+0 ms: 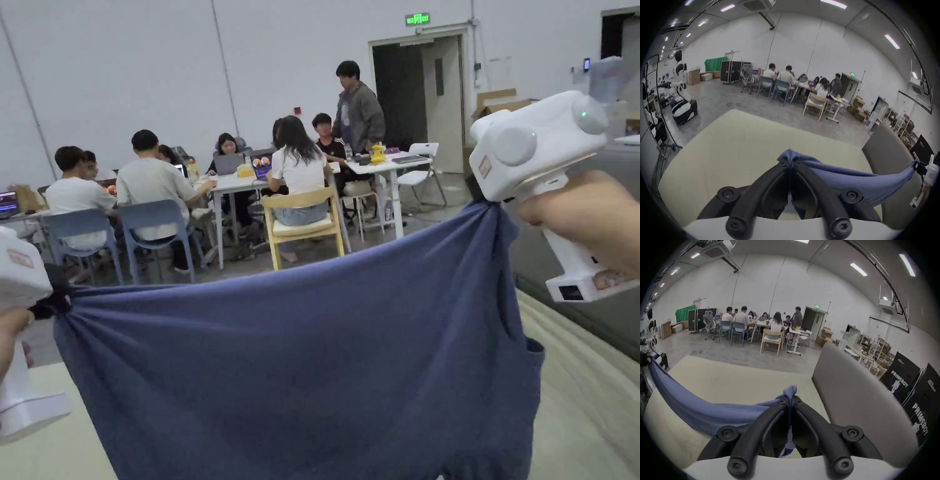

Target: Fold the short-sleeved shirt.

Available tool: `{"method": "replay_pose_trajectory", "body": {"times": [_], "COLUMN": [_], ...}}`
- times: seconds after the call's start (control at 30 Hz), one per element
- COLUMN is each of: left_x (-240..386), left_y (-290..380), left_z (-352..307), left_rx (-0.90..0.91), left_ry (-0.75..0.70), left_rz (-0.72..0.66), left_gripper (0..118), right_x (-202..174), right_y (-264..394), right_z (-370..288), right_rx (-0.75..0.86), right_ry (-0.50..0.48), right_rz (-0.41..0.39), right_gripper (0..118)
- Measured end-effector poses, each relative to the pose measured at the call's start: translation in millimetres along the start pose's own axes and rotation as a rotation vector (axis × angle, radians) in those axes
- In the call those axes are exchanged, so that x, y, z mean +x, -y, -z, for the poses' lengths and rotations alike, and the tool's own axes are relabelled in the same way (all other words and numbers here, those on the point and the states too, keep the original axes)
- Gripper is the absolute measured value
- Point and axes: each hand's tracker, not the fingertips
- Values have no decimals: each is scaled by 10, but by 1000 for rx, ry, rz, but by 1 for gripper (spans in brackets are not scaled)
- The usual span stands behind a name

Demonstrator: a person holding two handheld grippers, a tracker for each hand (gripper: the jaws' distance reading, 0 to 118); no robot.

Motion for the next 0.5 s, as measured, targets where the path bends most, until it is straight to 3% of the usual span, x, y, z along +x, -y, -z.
{"method": "replay_pose_trajectory", "body": {"times": [0.1, 0.27, 0.4, 0.5], "left_x": [-101, -289, -462, -672], "left_y": [644, 1653, 2305, 2704], "left_z": [403, 876, 981, 863], "left_rx": [-105, -271, -374, -413], "left_ry": [-36, -40, -31, -36], "left_rz": [-31, -77, -98, -96], "left_gripper": [0, 0, 0, 0], "right_x": [-179, -455, -430, -366], "right_y": [647, 1712, 2445, 2922], "right_z": [369, 785, 1018, 932], "right_rx": [-42, -138, -261, -295], "right_ry": [-55, -40, -79, -83], "right_rz": [38, 65, 155, 145], "right_gripper": [4, 4, 4, 4]}}
